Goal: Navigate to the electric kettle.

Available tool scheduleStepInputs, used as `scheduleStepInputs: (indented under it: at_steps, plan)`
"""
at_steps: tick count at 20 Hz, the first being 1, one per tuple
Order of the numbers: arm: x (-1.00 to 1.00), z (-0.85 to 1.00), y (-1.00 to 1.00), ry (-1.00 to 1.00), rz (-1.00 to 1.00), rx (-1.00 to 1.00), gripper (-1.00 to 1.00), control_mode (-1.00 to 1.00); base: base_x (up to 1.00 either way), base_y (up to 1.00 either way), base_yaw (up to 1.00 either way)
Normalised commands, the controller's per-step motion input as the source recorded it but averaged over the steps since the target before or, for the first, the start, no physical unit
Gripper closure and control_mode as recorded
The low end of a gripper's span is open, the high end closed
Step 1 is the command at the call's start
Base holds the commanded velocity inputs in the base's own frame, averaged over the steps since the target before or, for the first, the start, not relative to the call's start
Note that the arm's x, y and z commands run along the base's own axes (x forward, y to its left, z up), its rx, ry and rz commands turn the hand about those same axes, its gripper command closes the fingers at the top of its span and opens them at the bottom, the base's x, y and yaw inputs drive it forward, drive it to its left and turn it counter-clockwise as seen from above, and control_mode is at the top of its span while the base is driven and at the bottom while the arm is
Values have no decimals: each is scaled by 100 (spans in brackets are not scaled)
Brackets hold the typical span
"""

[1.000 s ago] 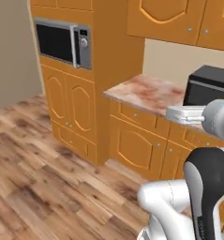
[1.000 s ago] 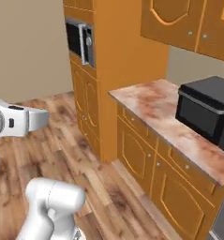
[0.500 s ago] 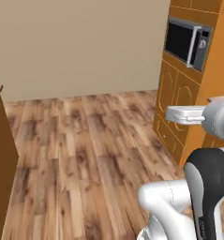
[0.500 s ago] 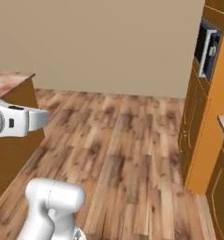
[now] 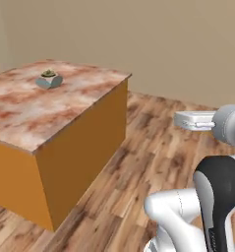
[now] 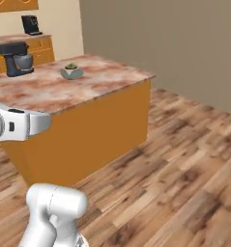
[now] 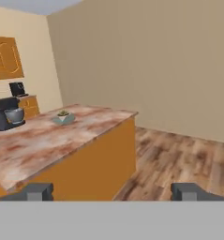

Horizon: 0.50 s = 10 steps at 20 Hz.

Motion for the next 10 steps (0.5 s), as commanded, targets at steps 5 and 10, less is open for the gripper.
scheduleStepInputs:
  at_steps: [5, 10]
  plan:
    - [0, 0, 0, 0, 0, 0, -100, 100, 20, 0, 99]
    - [0, 0, 0, 0, 0, 0, -100, 100, 60, -3, 91]
